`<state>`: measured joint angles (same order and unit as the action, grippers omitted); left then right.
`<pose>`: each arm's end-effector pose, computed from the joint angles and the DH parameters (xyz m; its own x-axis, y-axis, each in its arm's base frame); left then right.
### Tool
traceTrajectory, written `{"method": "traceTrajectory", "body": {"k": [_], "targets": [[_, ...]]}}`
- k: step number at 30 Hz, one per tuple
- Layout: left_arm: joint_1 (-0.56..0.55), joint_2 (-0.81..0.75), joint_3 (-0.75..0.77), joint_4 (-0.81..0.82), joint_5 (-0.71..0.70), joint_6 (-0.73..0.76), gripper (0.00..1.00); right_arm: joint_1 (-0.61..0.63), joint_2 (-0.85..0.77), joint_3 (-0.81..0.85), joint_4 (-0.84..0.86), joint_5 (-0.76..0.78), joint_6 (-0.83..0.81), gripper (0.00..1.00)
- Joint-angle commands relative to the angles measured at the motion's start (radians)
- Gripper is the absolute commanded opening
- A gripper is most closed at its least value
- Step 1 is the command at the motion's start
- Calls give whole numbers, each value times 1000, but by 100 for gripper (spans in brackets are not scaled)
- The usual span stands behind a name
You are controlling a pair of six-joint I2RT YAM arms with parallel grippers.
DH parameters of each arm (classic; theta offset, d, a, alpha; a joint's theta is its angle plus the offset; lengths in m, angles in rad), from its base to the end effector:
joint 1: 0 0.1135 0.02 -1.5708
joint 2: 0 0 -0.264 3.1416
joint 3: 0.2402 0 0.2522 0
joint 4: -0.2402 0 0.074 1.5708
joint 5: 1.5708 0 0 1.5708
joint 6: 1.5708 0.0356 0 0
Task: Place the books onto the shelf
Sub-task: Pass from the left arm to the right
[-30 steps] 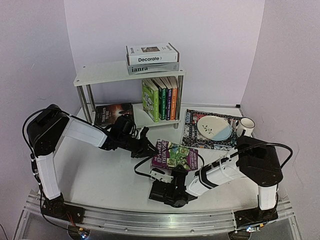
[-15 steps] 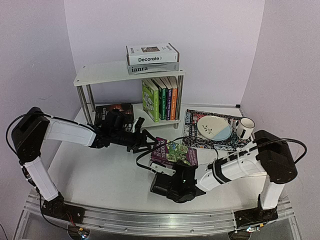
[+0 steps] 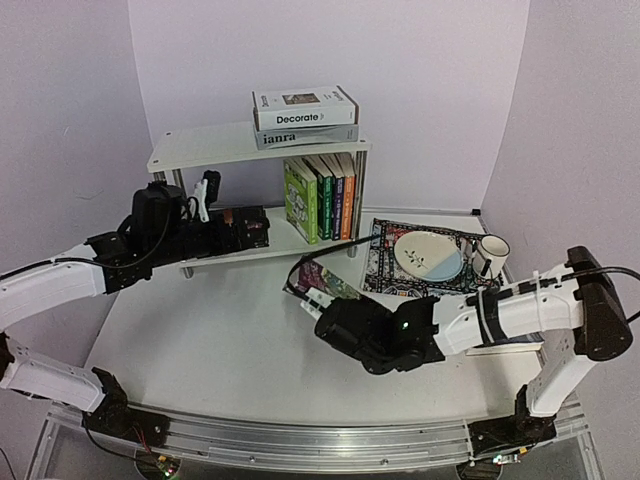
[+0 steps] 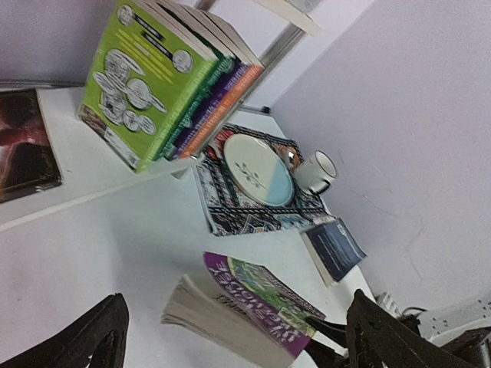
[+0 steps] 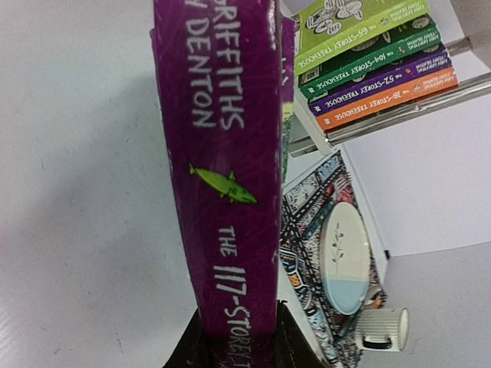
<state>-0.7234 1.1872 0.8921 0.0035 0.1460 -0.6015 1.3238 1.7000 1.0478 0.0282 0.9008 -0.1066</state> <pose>0.2047 -0.1877 0.3131 -0.6074 -0.2105 -0.7660 0.5041 0.6431 -0.5765 0.1158 0.3453 0.2182 -0.0945 -0.6451 -0.7582 -0.4593 0.7040 -0.5417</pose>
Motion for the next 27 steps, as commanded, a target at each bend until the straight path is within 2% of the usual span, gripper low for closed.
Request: {"method": "traceTrajectory", "body": {"k": [1,5,9,19,27], "targets": [[10,-107,73,-215,-306,93,100,-87,-117,66,118,-136,141,0],[11,-198,37,-251,-455,81,100,-140,-109,75,214,-203,214,0],[13,-279,-4,-255,-525,81,100,-176,-76,108,320,-281,247,0],[14,-306,29,-316,-575,145,100,-233,67,228,564,-294,256,0],[13,-326,39,-349,-599,159,100,-263,203,356,691,-288,237,0]]}}
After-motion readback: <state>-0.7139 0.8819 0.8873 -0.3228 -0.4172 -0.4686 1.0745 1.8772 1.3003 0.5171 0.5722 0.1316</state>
